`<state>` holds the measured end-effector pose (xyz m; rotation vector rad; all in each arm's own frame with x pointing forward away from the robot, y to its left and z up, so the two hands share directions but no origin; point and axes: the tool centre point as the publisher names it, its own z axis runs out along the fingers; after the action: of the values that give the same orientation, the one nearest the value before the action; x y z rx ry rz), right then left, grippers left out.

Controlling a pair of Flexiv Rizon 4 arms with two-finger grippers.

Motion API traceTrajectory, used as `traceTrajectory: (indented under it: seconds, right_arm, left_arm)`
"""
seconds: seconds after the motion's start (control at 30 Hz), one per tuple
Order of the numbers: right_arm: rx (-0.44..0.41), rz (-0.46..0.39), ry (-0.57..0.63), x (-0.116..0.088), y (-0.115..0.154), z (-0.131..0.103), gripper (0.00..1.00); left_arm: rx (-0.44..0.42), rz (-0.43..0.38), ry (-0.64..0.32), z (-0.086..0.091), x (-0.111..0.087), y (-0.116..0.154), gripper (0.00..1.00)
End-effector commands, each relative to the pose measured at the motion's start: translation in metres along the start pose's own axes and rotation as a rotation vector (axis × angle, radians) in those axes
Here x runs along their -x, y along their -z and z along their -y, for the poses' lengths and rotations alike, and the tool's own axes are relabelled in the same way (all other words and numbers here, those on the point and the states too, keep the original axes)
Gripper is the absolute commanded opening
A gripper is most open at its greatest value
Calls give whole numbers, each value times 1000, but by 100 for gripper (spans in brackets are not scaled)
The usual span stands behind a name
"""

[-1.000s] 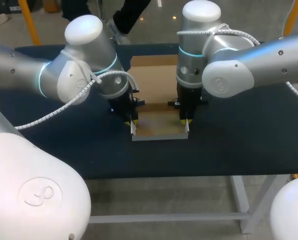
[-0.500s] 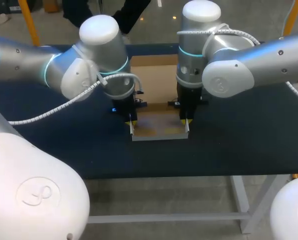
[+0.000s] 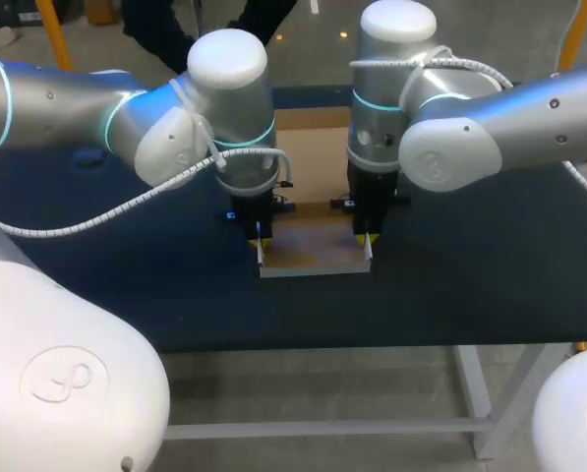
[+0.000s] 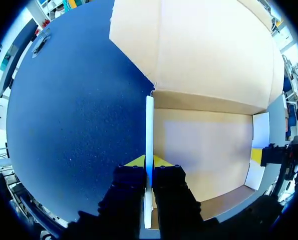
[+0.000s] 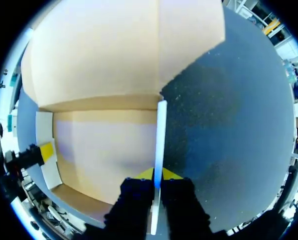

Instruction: Assemble the packaging by folding the flat box into shape, placing the metal phone stand inside, and closing the box properly

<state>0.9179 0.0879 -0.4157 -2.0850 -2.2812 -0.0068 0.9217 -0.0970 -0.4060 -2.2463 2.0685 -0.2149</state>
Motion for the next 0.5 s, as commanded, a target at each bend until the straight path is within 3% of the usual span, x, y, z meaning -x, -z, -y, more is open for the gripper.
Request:
traceTrajectory:
  seconds: [0.03,0.07,0.1,0.13,0.17,0.5]
  right_arm:
    - [-2,-19,30,-1,6,6,44]
    - [-2,-24,42,-2,6,6,53]
    - [-2,-29,51,-3,7,7,68]
    - [-2,-33,59,-3,8,8,91]
    - [-1,-46,74,-3,9,9,100]
    - [-3,-107,208,0,26,23,100]
  left_arm:
    - [-6,164,3,-2,-7,-5,0]
    - [-7,164,4,-2,-7,-5,0]
    - [-8,164,4,-2,-7,-5,0]
    - [-8,164,4,-2,-7,-5,0]
    - [-10,164,4,-2,-7,-4,0]
    - [-28,163,9,-2,-4,0,0]
